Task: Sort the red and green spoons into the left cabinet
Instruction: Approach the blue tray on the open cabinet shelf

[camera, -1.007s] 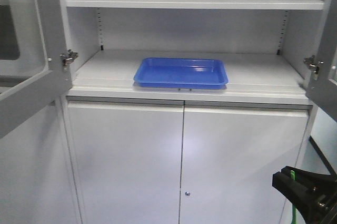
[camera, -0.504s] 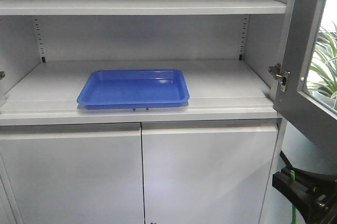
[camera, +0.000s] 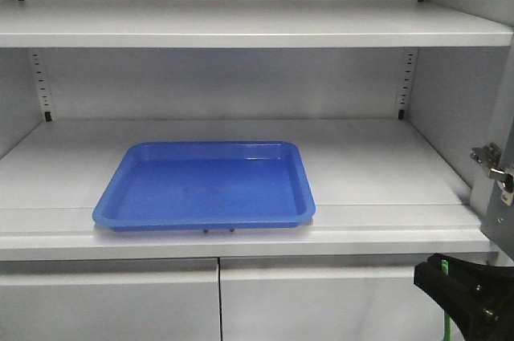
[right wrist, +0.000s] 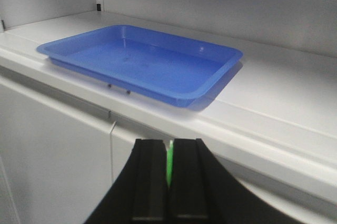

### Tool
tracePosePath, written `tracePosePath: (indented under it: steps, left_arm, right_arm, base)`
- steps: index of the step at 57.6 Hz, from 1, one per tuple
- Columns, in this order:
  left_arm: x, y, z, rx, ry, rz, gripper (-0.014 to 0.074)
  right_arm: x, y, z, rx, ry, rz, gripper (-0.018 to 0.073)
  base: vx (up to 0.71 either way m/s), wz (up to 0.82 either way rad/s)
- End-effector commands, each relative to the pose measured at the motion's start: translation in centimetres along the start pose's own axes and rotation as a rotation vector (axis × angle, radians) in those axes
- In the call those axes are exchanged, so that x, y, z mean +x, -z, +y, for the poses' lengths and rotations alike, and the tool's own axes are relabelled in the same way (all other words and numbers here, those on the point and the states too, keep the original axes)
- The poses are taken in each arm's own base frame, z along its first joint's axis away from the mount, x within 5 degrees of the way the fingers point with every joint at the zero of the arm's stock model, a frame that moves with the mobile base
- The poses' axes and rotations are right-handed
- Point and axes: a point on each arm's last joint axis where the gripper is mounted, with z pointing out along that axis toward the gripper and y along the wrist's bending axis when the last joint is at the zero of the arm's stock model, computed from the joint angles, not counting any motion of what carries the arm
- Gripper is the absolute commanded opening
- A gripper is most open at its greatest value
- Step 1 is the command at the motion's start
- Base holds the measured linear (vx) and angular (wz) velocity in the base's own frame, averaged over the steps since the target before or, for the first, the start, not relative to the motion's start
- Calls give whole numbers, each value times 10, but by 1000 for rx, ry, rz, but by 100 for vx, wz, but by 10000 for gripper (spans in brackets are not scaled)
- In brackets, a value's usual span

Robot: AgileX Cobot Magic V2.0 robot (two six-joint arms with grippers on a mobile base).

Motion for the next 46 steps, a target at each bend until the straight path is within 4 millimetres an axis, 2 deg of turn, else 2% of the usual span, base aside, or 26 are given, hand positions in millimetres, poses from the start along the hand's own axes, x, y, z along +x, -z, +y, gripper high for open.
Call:
tracePosePath:
  steps: [1, 46]
  left_arm:
    - [-17, 0, 0, -1, 10, -99, 31]
    - [-17, 0, 0, -1, 10, -99, 31]
  right_arm:
    - [-15, 2, 2, -21, -10, -74, -4]
    - [-15, 2, 2, -21, -10, -74, -4]
  base:
    - [34, 4]
    - [27, 1]
